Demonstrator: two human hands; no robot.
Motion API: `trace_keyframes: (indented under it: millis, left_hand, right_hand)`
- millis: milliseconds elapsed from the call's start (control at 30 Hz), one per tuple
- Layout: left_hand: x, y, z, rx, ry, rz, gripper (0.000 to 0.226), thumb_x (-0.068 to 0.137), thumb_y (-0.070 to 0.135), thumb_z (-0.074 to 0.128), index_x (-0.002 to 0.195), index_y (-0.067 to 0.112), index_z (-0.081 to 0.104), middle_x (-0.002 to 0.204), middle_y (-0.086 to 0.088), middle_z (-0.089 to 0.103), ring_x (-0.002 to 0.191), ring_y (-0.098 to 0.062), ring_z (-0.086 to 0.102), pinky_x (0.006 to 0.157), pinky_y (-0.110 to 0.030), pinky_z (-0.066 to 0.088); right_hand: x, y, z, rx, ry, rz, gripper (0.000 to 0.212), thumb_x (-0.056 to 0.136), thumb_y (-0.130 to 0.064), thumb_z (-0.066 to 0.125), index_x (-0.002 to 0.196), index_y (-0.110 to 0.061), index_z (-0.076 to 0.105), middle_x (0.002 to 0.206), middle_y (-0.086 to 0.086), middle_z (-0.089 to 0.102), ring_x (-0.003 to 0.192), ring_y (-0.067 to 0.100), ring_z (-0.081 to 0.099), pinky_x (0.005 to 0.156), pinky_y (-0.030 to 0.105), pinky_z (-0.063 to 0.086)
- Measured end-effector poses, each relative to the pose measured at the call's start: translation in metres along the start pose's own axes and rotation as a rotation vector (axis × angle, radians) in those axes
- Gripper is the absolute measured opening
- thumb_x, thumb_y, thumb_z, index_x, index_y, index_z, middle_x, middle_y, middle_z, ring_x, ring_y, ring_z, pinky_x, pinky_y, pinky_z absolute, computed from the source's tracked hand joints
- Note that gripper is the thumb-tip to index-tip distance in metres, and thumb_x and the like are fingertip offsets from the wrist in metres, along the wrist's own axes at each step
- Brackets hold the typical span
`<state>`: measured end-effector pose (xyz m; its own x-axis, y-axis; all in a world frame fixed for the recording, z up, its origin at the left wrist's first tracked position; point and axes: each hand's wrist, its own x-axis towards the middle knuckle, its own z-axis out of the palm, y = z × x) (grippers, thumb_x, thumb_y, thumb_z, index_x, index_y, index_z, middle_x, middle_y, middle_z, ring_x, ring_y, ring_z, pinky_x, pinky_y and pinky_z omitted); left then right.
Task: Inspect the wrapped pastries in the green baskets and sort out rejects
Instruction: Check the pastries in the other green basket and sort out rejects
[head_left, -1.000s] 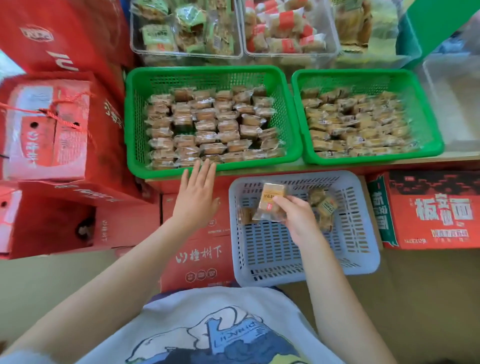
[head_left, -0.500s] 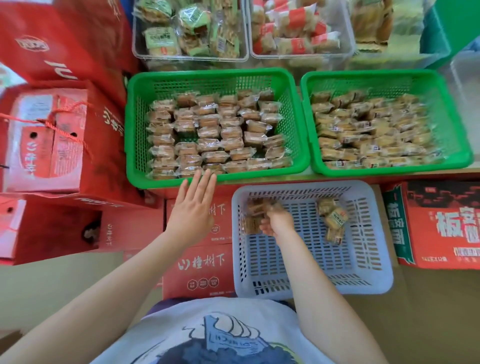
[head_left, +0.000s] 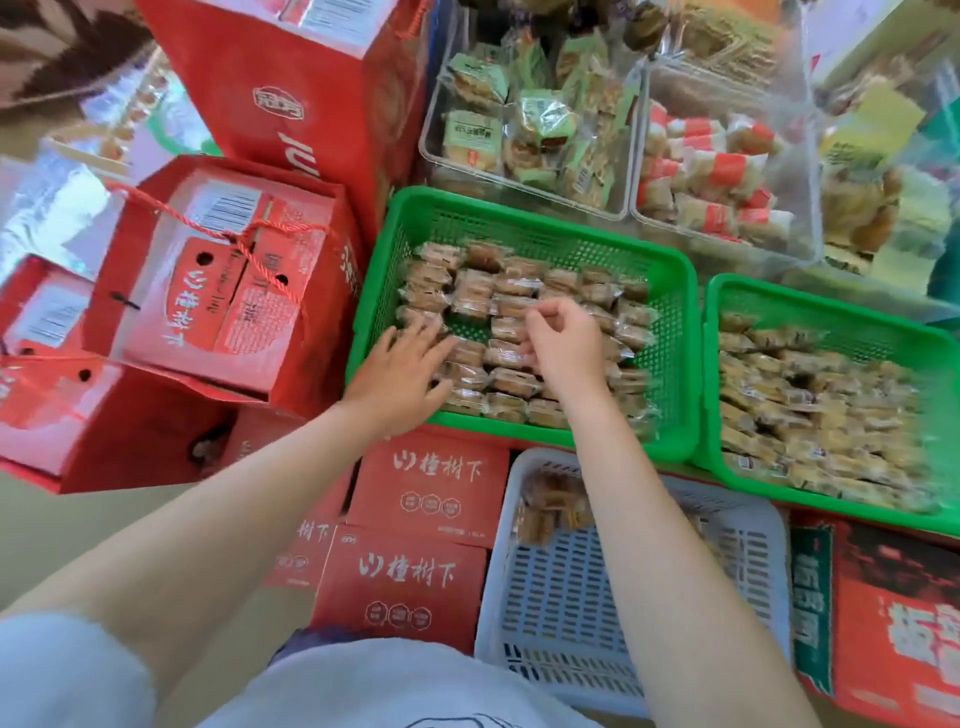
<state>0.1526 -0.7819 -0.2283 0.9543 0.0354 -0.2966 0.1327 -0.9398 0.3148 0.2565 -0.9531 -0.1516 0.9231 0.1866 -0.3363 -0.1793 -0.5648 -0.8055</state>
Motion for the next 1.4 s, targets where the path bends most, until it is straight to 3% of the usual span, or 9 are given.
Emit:
trace_keyframes:
  millis: [133, 267, 500, 633, 800, 1000, 1133, 1333, 1400]
  left_hand:
    - [0.003, -0.003, 0.004, -0.013, -0.043, -0.011, 0.064, 0.102, 0.054, 0.026, 0.16, 0.033, 0.012, 0.169, 0.002, -0.003, 0.155, -0.018, -0.006, 0.125, -0.048, 0.001]
    - [0.004, -0.003, 0.004, -0.024, -0.045, -0.016, 0.065, 0.1, 0.054, 0.025, 0.16, 0.033, 0.013, 0.169, 0.0, -0.004, 0.155, -0.02, -0.007, 0.124, -0.049, 0.002]
    - [0.005, -0.001, 0.004, -0.011, -0.047, -0.016, 0.066, 0.1, 0.053, 0.025, 0.16, 0.029, 0.015, 0.169, -0.002, -0.003, 0.155, -0.022, -0.007, 0.124, -0.051, 0.003]
    - [0.005, -0.001, 0.004, -0.004, -0.042, -0.014, 0.067, 0.099, 0.052, 0.025, 0.16, 0.027, 0.016, 0.169, -0.003, -0.002, 0.155, -0.024, -0.005, 0.123, -0.052, 0.004]
    - [0.005, -0.001, 0.004, 0.002, -0.043, -0.005, 0.067, 0.099, 0.052, 0.026, 0.16, 0.027, 0.018, 0.169, -0.004, -0.001, 0.155, -0.025, -0.005, 0.123, -0.052, 0.005]
    - [0.004, -0.001, 0.005, 0.002, -0.025, 0.0, 0.066, 0.098, 0.05, 0.028, 0.16, 0.028, 0.017, 0.169, -0.005, 0.001, 0.155, -0.024, -0.004, 0.123, -0.052, 0.007]
    - [0.004, -0.001, 0.004, -0.007, -0.034, -0.002, 0.067, 0.098, 0.05, 0.027, 0.16, 0.029, 0.015, 0.169, -0.004, -0.001, 0.155, -0.024, -0.005, 0.124, -0.052, 0.006]
    - [0.004, 0.0, 0.005, -0.001, -0.028, -0.003, 0.067, 0.097, 0.051, 0.026, 0.16, 0.029, 0.016, 0.169, -0.004, 0.0, 0.155, -0.024, -0.003, 0.123, -0.052, 0.007]
    - [0.004, 0.0, 0.004, -0.005, -0.032, -0.003, 0.068, 0.097, 0.052, 0.026, 0.16, 0.029, 0.016, 0.169, -0.004, -0.001, 0.155, -0.023, -0.004, 0.124, -0.052, 0.006]
  right_hand:
    - [0.039, -0.005, 0.036, -0.306, -0.078, -0.122, 0.02, 0.1, -0.018, 0.051, 0.113, -0.013, 0.066, 0.102, 0.0, 0.066, 0.092, 0.016, 0.06, 0.075, 0.027, 0.044]
    - [0.061, 0.004, 0.064, -0.623, -0.123, -0.233, 0.034, 0.095, -0.01, 0.059, 0.129, -0.009, 0.058, 0.128, 0.008, 0.057, 0.117, 0.024, 0.055, 0.094, 0.032, 0.048]
    - [0.073, 0.014, 0.088, -1.084, -0.06, -0.381, 0.036, 0.091, -0.007, 0.062, 0.125, -0.009, 0.052, 0.127, 0.011, 0.053, 0.119, 0.028, 0.05, 0.08, 0.037, 0.051]
    - [0.077, 0.012, 0.091, -1.119, -0.026, -0.425, 0.04, 0.092, -0.007, 0.061, 0.13, -0.008, 0.048, 0.125, 0.011, 0.056, 0.113, 0.029, 0.055, 0.076, 0.036, 0.051]
    - [0.081, 0.01, 0.09, -1.181, -0.145, -0.449, 0.056, 0.092, -0.012, 0.066, 0.143, -0.011, 0.043, 0.133, 0.012, 0.052, 0.123, 0.03, 0.05, 0.083, 0.038, 0.051]
    - [0.087, 0.003, 0.085, -1.171, -0.053, -0.524, 0.024, 0.088, -0.006, 0.062, 0.112, -0.006, 0.063, 0.117, 0.012, 0.049, 0.11, 0.03, 0.046, 0.085, 0.036, 0.045]
    - [0.087, 0.001, 0.083, -1.055, -0.085, -0.392, 0.037, 0.091, 0.0, 0.056, 0.128, -0.006, 0.057, 0.138, 0.019, 0.04, 0.124, 0.036, 0.043, 0.101, 0.039, 0.042]
    - [0.085, -0.008, 0.08, -0.949, -0.193, -0.383, 0.031, 0.093, 0.005, 0.052, 0.121, -0.007, 0.048, 0.127, 0.022, 0.041, 0.098, 0.04, 0.057, 0.069, 0.037, 0.041]
    - [0.084, -0.007, 0.078, -0.932, -0.193, -0.385, 0.031, 0.095, -0.001, 0.055, 0.125, -0.007, 0.047, 0.127, 0.021, 0.041, 0.103, 0.04, 0.055, 0.072, 0.038, 0.043]
